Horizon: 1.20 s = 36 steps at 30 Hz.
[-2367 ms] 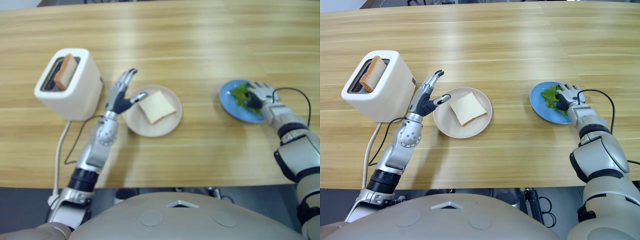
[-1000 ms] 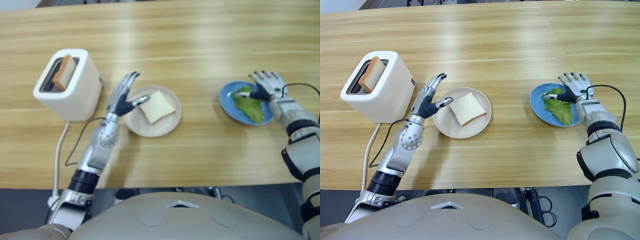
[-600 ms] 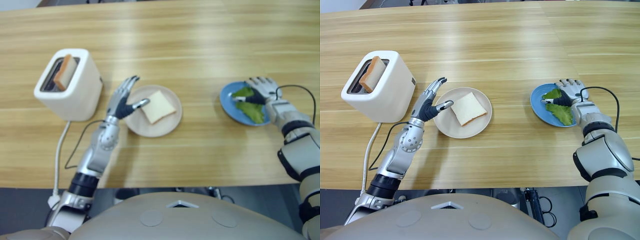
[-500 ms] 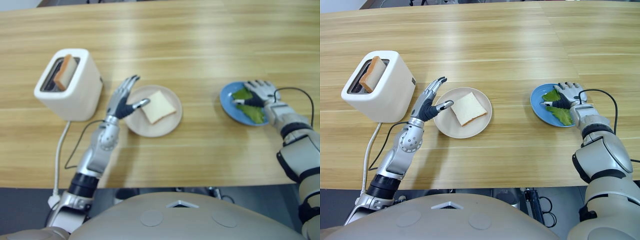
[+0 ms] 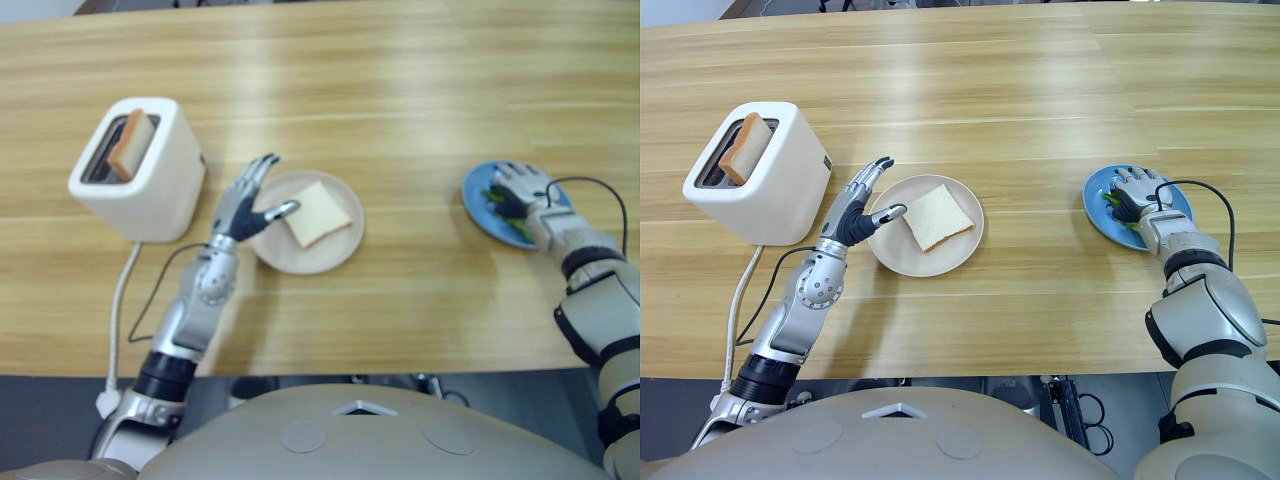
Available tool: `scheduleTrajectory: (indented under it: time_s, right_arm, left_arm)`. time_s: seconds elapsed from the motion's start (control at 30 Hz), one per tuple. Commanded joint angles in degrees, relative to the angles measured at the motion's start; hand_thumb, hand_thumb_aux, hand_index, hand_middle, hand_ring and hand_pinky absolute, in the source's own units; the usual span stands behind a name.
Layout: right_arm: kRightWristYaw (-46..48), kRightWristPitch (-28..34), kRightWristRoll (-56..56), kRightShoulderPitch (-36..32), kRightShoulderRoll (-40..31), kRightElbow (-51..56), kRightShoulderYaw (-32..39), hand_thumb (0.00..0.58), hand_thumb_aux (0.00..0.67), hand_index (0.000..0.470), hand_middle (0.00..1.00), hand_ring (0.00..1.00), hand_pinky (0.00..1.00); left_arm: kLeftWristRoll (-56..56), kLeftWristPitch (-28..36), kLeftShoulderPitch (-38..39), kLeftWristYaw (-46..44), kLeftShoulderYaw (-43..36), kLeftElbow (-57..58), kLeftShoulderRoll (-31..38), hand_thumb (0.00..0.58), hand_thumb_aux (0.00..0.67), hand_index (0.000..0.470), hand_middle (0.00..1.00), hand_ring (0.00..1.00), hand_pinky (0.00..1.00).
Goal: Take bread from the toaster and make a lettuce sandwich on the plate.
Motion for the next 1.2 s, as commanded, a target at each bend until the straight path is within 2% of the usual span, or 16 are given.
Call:
scheduleTrajectory:
  time_s: [0.03,0.07,0.1,0.17,0.23,0.4,0.43,0.47,0.9,1.2]
  right_arm:
    - [0.44,-0.63,-0.16,0.33,-0.37,0.15,0.38,0.562,0.552,0.379,0.0,0.0,0.0]
    - [0.4,-0.67,-0.13,0.31,-0.4,0.14,0.35,0.562,0.552,0.379,0.0,0.0,0.0]
    - [0.35,-0.73,-0.08,0.29,-0.45,0.14,0.29,0.571,0.589,0.404,0.0,0.0,0.0]
    - [0.34,-0.92,0.03,0.12,-0.62,0.02,0.16,0.574,0.604,0.415,0.0,0.0,0.0]
    - [0.19,-1.08,0.28,0.07,-0.75,-0.04,-0.11,0.579,0.649,0.446,0.0,0.0,0.0]
    - [-0.7,-1.58,1.17,-0.28,-1.14,-0.3,-1.04,0.58,0.67,0.46,0.0,0.0,0.0]
    - [-1.0,-1.73,1.33,-0.53,-1.22,-0.48,-1.25,0.58,0.67,0.46,0.78,0.78,0.78]
    - [-1.2,-1.82,1.46,-0.75,-1.3,-0.65,-1.41,0.58,0.67,0.46,1.0,1.0,1.0]
    - [-5.26,-4.42,2.98,-2.04,-2.96,-3.82,-4.23,0.58,0.67,0.46,1.0,1.0,1.0]
    - [-4.97,-8.19,5.18,-2.49,-5.48,-14.44,-7.77,0.58,0.67,0.46,1.0,1.0,1.0]
  left_arm:
    - [0.62,0.63,0.59,-0.52,-0.23,-0.82,0.33,0.0,0.0,0.0,0.0,0.0,0.0]
    - [0.63,0.63,0.61,-0.53,-0.23,-0.83,0.36,0.0,0.0,0.0,0.0,0.0,0.0]
    - [0.65,0.64,0.62,-0.54,-0.24,-0.83,0.38,0.0,0.0,0.0,0.0,0.0,0.0]
    - [0.73,0.7,0.6,-0.55,-0.29,-0.79,0.39,0.0,0.0,0.0,0.0,0.0,0.0]
    - [0.82,0.74,0.56,-0.55,-0.34,-0.77,0.38,0.0,0.0,0.0,0.0,0.0,0.0]
    - [0.97,0.81,0.55,-0.54,-0.34,-0.79,0.36,0.0,0.0,0.0,0.0,0.0,0.0]
    - [1.0,0.85,0.58,-0.53,-0.29,-0.85,0.37,0.0,0.0,0.0,0.0,0.0,0.0]
    - [1.02,0.88,0.61,-0.51,-0.27,-0.89,0.38,0.0,0.0,0.0,0.0,0.0,0.0]
    - [1.46,0.8,0.54,-0.49,-0.23,-0.65,0.18,0.0,0.0,0.0,0.0,0.0,0.0]
    - [1.51,0.62,0.33,0.19,-0.05,0.21,-0.03,0.0,0.0,0.0,0.0,0.0,0.0]
